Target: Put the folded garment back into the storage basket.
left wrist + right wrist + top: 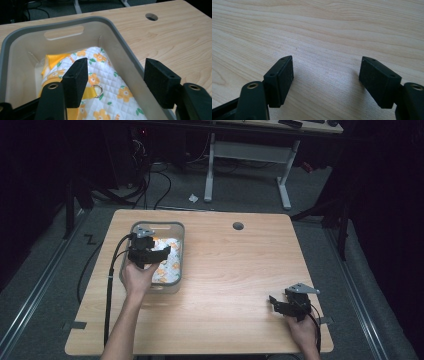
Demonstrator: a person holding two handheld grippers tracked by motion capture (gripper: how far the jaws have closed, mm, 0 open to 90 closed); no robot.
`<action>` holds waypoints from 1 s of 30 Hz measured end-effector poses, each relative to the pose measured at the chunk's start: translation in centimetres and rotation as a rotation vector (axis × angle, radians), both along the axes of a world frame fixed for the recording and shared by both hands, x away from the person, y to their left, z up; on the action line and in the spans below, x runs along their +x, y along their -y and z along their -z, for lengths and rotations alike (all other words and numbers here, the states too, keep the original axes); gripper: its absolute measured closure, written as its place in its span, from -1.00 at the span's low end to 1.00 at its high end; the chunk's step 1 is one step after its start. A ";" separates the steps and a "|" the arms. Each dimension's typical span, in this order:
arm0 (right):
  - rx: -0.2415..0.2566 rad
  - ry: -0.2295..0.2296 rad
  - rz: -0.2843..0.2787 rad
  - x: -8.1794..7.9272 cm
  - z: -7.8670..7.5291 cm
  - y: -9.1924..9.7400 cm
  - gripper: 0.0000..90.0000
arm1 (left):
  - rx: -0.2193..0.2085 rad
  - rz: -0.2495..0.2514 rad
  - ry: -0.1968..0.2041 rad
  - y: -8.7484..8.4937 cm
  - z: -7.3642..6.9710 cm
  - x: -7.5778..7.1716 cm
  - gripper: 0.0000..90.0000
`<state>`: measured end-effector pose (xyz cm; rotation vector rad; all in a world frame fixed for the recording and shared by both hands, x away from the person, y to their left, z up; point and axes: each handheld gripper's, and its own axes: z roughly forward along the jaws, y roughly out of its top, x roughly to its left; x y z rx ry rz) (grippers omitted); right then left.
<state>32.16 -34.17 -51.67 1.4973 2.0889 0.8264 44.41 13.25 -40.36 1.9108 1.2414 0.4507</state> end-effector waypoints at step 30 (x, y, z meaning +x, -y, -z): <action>0.000 0.000 0.000 0.0 0.0 0.0 -0.38 | -0.122 0.099 0.077 2.4 -1.9 -4.4 -0.25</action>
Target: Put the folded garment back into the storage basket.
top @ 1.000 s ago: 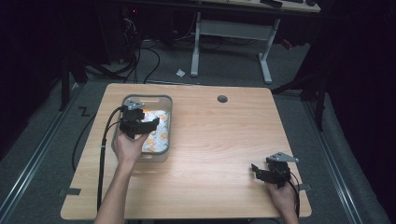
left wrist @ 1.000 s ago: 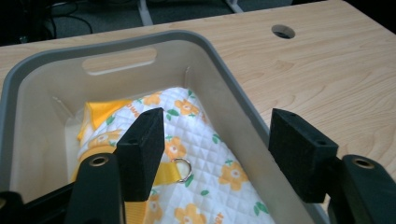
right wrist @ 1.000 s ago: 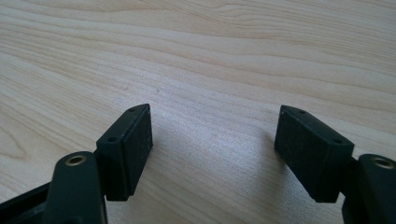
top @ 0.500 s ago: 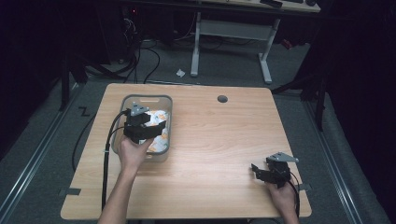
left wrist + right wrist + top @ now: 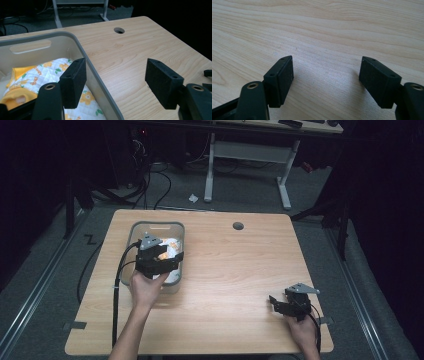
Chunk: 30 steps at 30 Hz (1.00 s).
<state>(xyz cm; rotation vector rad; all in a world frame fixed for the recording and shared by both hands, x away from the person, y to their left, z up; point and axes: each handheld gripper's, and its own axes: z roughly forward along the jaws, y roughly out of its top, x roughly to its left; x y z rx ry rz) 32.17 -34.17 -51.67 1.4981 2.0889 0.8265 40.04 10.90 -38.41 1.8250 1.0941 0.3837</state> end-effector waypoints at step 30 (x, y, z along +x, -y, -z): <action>0.000 0.000 0.000 0.0 0.0 0.0 -0.38 | -0.039 0.068 -0.010 1.6 1.7 -3.2 -0.26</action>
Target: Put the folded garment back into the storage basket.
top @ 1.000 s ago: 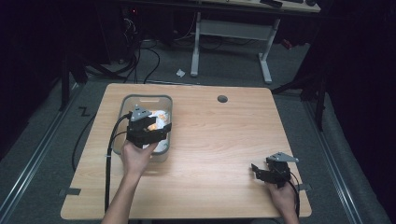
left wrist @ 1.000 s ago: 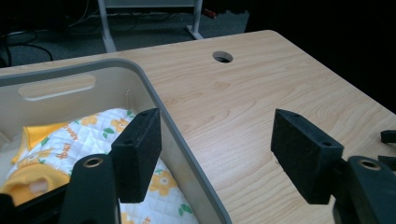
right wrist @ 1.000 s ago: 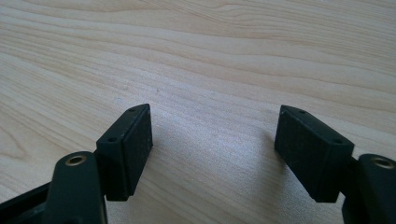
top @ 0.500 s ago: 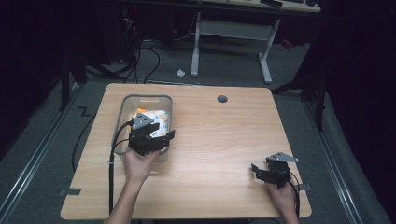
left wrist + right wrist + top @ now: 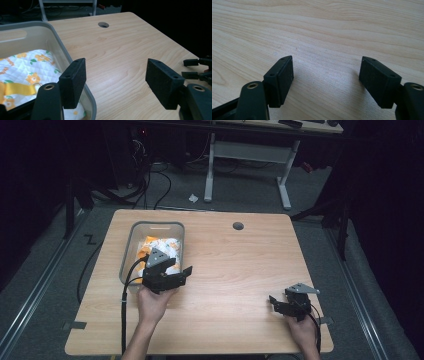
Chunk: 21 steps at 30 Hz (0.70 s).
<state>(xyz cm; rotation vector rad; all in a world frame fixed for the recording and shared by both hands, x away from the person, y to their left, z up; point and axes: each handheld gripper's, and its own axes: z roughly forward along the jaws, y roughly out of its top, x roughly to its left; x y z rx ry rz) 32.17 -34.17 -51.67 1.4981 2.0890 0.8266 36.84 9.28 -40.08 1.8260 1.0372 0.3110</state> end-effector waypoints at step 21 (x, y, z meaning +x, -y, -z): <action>0.000 0.000 0.000 0.0 0.0 0.0 -0.38 | -0.006 0.085 -0.045 2.8 1.7 -0.3 -0.24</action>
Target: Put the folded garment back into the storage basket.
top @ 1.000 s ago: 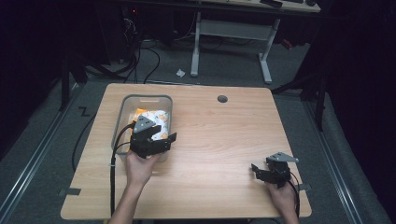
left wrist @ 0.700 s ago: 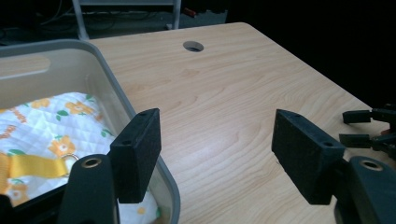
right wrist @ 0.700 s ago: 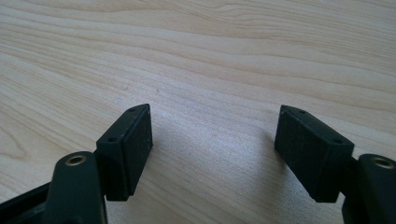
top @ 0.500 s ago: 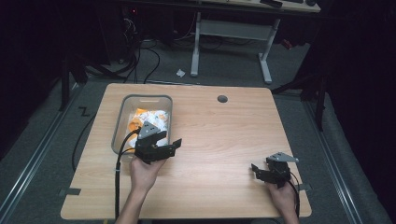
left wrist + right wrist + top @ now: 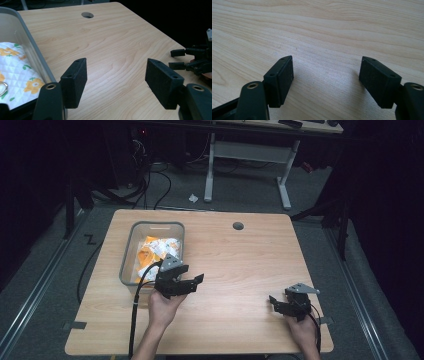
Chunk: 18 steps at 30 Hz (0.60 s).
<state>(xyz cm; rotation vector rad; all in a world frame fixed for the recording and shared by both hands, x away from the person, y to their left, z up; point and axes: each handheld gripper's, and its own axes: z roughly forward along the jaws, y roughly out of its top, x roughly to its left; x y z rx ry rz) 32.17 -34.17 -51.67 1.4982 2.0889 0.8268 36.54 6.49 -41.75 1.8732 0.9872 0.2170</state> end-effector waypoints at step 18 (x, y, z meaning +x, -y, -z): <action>0.000 0.000 0.000 0.0 0.0 0.0 -0.38 | 0.041 0.065 -0.020 2.4 1.3 -0.3 -0.23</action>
